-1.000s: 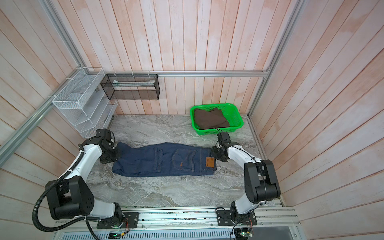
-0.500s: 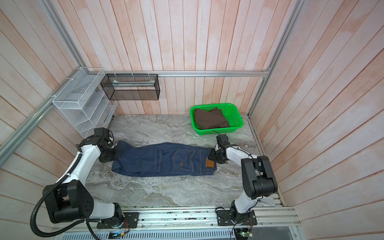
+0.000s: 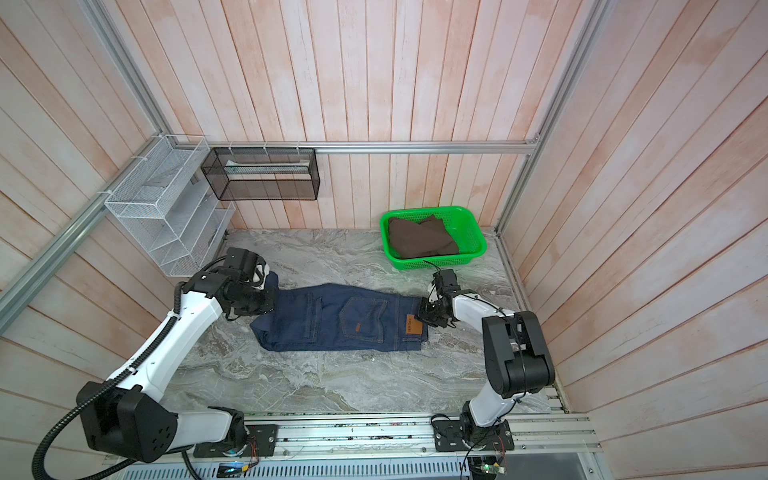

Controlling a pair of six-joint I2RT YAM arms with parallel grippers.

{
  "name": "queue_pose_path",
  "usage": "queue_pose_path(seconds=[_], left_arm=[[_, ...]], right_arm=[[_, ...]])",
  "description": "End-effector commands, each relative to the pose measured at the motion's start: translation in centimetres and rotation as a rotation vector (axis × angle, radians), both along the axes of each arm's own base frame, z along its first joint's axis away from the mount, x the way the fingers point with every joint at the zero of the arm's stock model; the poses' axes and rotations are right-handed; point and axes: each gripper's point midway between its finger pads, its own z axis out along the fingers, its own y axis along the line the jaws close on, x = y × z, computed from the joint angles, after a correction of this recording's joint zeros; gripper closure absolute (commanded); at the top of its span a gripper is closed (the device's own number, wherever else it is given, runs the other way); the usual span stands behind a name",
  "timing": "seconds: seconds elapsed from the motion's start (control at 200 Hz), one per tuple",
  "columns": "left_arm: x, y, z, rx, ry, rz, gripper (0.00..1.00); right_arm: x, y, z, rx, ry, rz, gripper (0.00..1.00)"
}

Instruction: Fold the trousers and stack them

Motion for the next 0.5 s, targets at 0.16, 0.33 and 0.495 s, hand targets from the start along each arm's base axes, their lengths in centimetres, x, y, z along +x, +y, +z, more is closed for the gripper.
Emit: queue_pose_path(seconds=[0.16,0.33,0.495], left_arm=[[1.2,-10.0,1.1,-0.117,-0.022,-0.084,1.0],[1.2,-17.2,-1.6,-0.158,0.036,-0.158,1.0],[0.7,-22.6,-3.7,-0.189,0.077,-0.206,1.0]], right_arm=[[-0.5,1.3,-0.3,0.065,0.021,0.025,0.76],[-0.8,1.6,-0.5,0.076,0.03,0.031,0.76],[-0.9,1.4,-0.3,0.065,0.022,0.036,0.75]])
